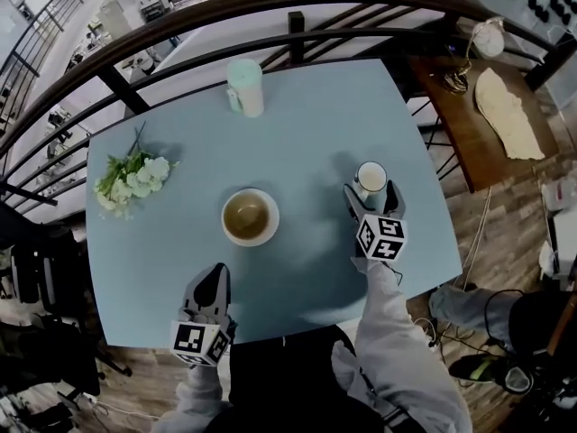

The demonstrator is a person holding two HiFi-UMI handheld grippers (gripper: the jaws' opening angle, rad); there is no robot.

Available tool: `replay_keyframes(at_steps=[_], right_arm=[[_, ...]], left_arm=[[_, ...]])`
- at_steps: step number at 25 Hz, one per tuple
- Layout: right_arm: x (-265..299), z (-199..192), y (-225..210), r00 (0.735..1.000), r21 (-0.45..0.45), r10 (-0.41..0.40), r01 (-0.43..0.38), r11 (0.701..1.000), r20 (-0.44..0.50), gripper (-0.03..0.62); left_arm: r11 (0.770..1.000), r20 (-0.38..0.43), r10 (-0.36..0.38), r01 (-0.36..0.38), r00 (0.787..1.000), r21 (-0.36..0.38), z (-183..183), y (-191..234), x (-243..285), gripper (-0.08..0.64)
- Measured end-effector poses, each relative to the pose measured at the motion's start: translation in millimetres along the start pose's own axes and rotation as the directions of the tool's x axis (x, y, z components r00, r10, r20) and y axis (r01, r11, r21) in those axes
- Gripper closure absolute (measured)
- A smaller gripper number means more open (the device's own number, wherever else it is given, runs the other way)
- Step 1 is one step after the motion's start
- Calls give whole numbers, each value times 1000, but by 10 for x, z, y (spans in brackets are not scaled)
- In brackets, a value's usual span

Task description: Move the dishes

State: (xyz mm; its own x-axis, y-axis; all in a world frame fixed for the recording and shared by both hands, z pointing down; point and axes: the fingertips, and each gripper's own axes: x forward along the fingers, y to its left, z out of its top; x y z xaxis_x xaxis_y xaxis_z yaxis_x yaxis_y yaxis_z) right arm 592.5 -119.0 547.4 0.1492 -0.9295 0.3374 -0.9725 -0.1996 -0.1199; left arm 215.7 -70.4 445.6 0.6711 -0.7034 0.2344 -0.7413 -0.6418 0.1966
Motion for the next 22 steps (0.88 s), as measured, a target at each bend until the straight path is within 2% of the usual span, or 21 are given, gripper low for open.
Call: replay_keyframes(at_steps=[7, 12, 14, 16, 19, 22], right_arm=[[320, -73, -56, 999, -1, -24, 24, 1000, -30, 87], [403, -112, -118, 998, 22, -31, 32, 999, -49, 134], [405, -111, -125, 998, 19, -40, 41, 999, -46, 132], [390, -102, -157, 997, 10, -60, 60, 998, -44, 170], [381, -97, -161, 997, -16, -61, 61, 998, -45, 176], [374, -76, -133, 998, -76, -55, 52, 996, -41, 178]], left_arm=[[999, -39, 47, -48, 998, -14, -120, 27, 24, 543], [998, -52, 57, -58, 997, -13, -160, 20, 19, 543], [998, -47, 60, -61, 997, -10, -176, 38, 18, 543], [998, -48, 63, -63, 997, -14, -188, 41, 17, 543], [998, -50, 62, -63, 997, -21, -183, 16, 16, 543], [996, -117, 76, -81, 990, -43, -200, -19, -2, 543]])
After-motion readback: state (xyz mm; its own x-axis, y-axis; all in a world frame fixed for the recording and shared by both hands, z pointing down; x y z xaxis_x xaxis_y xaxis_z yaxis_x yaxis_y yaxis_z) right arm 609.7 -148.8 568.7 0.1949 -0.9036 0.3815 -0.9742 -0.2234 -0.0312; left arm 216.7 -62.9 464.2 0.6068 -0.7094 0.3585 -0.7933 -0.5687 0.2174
